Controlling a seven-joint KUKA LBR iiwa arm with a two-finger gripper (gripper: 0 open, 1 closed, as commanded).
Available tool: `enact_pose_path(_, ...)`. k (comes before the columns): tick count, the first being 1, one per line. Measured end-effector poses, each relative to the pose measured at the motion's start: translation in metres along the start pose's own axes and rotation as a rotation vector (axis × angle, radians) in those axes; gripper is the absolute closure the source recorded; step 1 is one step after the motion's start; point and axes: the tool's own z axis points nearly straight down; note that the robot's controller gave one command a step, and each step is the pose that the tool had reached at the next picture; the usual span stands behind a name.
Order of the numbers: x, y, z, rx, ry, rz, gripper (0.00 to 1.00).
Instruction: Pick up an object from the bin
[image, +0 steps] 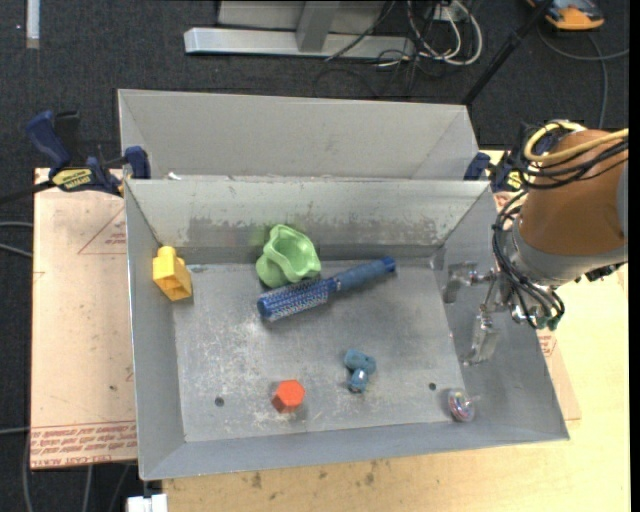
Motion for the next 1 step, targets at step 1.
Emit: enact_pose_path(1,-0.09,0.0887,0.0346,-0.002,-0.011,-0.133,0.0)
